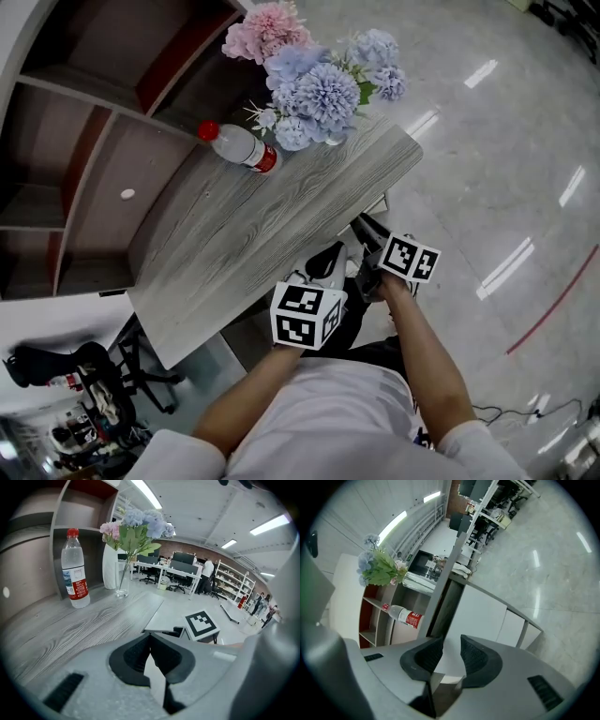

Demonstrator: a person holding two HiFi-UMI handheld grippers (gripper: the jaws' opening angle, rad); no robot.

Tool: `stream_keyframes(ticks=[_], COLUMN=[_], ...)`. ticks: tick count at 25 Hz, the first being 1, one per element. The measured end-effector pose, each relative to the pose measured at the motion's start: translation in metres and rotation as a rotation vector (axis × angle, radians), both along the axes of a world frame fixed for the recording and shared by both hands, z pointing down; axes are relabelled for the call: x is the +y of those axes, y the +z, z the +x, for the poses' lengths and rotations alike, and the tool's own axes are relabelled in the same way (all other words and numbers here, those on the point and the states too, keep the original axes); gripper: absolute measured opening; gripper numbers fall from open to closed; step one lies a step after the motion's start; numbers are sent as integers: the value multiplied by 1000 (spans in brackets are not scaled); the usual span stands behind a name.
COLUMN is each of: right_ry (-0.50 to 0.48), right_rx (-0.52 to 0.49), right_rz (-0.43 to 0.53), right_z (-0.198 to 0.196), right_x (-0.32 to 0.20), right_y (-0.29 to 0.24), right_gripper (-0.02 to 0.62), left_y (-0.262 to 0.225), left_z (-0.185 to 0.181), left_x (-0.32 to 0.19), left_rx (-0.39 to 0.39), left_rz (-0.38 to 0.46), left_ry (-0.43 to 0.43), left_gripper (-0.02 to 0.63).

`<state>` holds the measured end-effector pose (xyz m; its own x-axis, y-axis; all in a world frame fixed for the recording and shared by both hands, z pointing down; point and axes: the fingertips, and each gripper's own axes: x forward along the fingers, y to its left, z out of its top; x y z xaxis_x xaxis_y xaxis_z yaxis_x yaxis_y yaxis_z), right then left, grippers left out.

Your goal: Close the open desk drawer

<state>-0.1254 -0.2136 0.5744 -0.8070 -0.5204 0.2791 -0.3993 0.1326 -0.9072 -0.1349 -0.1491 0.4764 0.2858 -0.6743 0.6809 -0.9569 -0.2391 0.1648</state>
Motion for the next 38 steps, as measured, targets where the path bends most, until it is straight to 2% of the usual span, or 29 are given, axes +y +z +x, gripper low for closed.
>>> stream_keyframes(ticks=[5,10,15,17,28,33,38], right_ry=[-63,-141,-235,-267,-370,-402,-404], right_rx=[113,191,258,282,323,383,409], right_rz=[63,187,313,359,570,686,712], right_z=[21,35,44,47,50,57,66], right_x=[18,33,51,61,127,145,155], right_y=[-16,-54,-89,-102,-170,-195,-200], right_gripper=[80,48,31,25,18,3,2], left_y=[-15,-35,-49,-54,-75,-83,-92], left_z=[9,21,27,30,41,47,52], left_x=[4,15,32,40,81,94,104], left_rx=[30,36,80,82,61,68,61], left_rz=[49,112,148,159,210,227,248], left_ry=[-49,-68,-166,-178,-212,-226,-233], left_gripper=[3,3,3,3,3,3,3])
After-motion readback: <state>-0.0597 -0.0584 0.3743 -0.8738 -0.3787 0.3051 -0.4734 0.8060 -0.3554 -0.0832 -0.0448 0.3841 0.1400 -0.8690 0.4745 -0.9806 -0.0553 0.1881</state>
